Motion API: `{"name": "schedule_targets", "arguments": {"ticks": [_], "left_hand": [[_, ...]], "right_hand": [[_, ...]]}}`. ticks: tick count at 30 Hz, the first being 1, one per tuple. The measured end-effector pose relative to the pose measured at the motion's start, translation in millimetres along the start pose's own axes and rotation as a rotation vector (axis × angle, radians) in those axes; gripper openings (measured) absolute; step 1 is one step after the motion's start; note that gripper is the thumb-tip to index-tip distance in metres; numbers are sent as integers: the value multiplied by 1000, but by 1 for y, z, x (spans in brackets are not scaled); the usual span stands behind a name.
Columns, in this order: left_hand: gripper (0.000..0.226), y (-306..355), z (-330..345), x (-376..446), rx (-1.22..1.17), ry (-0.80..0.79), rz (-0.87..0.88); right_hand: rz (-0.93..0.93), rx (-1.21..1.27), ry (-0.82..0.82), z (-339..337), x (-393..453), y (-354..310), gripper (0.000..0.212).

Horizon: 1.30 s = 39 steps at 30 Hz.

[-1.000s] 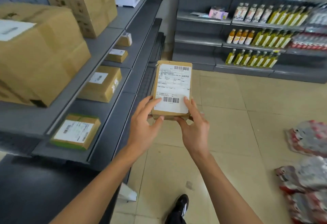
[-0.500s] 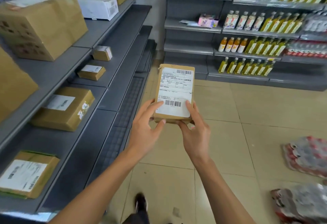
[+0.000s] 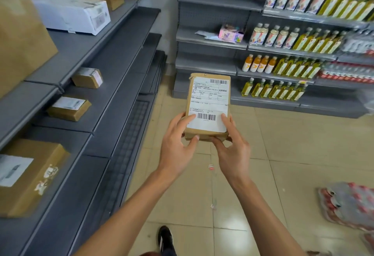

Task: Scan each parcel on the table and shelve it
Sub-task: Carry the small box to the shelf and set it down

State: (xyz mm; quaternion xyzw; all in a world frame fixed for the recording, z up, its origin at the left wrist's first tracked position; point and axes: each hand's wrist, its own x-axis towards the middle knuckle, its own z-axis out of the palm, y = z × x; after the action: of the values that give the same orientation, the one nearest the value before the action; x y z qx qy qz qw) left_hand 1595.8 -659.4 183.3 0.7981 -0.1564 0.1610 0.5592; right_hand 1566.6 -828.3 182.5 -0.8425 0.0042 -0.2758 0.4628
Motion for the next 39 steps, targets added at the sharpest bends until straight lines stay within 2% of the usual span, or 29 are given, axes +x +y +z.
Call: {"name": "schedule_targets", "arguments": {"ticks": [12, 20, 26, 33, 39], "left_hand": [[64, -69, 54, 160, 2, -9, -23], [58, -102, 105, 274, 60, 38, -99], [60, -130, 126, 331, 132, 136, -163], [60, -183, 117, 379, 175, 232, -290], [62, -248, 104, 442, 162, 302, -343]], "right_hand": [[28, 50, -43, 54, 160, 70, 79], [12, 103, -167, 81, 296, 138, 82], [-51, 125, -302, 110, 378, 174, 77], [-108, 164, -458, 180, 441, 196, 77], [-133, 179, -555, 255, 509, 211, 85]]}}
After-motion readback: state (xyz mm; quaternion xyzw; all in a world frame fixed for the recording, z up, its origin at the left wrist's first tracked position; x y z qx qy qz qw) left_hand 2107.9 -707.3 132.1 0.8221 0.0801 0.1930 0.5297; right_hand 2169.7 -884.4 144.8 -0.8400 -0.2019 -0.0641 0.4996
